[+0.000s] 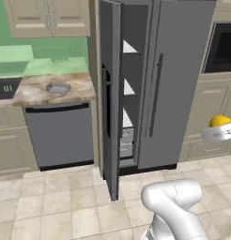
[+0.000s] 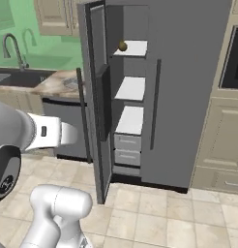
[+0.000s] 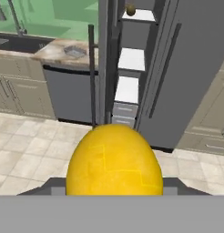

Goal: Take the lemon and potato out of the freezer and place them in the tupperware container on the counter. Then put the tupperware containing the vegetables back in the freezer.

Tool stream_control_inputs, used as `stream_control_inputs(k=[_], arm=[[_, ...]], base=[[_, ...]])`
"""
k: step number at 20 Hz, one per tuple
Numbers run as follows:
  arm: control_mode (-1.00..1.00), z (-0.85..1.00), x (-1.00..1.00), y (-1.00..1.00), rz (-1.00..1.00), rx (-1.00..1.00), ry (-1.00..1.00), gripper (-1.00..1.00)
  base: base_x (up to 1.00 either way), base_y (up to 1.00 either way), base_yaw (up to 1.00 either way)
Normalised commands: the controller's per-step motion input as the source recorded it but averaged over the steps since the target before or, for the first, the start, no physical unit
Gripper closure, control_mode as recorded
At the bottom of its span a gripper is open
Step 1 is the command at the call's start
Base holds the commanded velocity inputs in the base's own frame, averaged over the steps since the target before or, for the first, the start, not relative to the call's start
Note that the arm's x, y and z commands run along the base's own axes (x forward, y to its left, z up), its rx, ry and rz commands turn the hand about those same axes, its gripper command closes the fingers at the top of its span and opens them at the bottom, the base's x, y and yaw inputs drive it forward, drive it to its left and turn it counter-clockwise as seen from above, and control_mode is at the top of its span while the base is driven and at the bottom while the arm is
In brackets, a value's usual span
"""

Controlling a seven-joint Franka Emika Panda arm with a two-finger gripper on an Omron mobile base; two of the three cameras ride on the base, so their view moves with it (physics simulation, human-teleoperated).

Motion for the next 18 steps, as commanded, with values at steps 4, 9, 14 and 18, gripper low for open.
stream_control_inputs(k=[4,9,14,18], arm=[[1.00,0.00,0.00,0.00,0.00,0.00,0.00,1.00],[1.00,0.00,0.00,0.00,0.00,0.00,0.00,1.00],[1.00,0.00,0.00,0.00,0.00,0.00,0.00,1.00],[1.00,0.00,0.00,0.00,0.00,0.00,0.00,1.00]], base=[[0.22,1.00,-0.03],[0.57,1.00,-0.02],[0.93,1.00,-0.03],[1.00,0.96,-0.08]])
